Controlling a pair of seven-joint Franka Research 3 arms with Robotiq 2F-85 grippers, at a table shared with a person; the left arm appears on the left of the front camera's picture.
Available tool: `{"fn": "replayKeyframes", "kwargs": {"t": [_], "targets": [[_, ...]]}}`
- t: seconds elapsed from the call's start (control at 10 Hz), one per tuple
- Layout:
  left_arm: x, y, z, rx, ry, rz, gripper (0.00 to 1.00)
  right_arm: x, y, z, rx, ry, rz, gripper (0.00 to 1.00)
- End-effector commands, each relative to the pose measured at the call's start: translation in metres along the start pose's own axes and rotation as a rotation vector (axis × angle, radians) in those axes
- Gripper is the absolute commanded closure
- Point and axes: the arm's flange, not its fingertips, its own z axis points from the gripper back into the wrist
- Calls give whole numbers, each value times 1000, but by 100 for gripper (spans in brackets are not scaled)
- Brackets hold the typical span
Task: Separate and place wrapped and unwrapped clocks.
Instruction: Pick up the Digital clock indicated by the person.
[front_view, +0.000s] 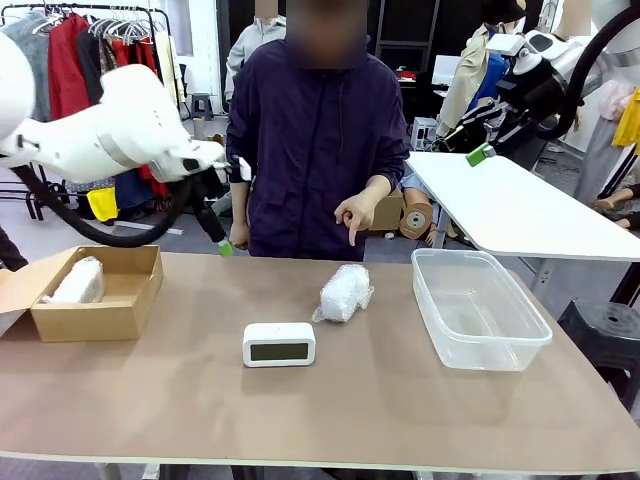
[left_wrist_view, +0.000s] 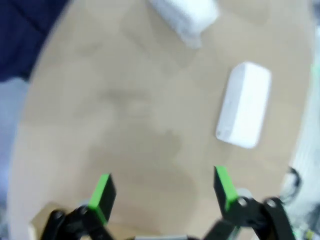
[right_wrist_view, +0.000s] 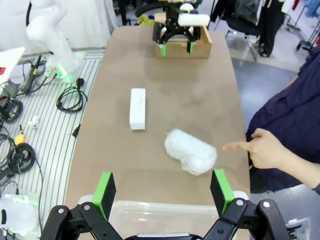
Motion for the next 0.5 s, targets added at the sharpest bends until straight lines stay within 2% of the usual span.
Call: {"fn": "replayKeyframes", "kwargs": {"t": [0.0,0.3,0.4], "targets": [[35,-14,-35,79,172,187,0,4,-2,-1,-12,22,-21,0],[53,-18,-74,222,232,261,0,4,-2,-1,-12,22,-21,0],[63,-16,-81,267,200,275,0,4,-2,-1,-12,22,-21,0]]}}
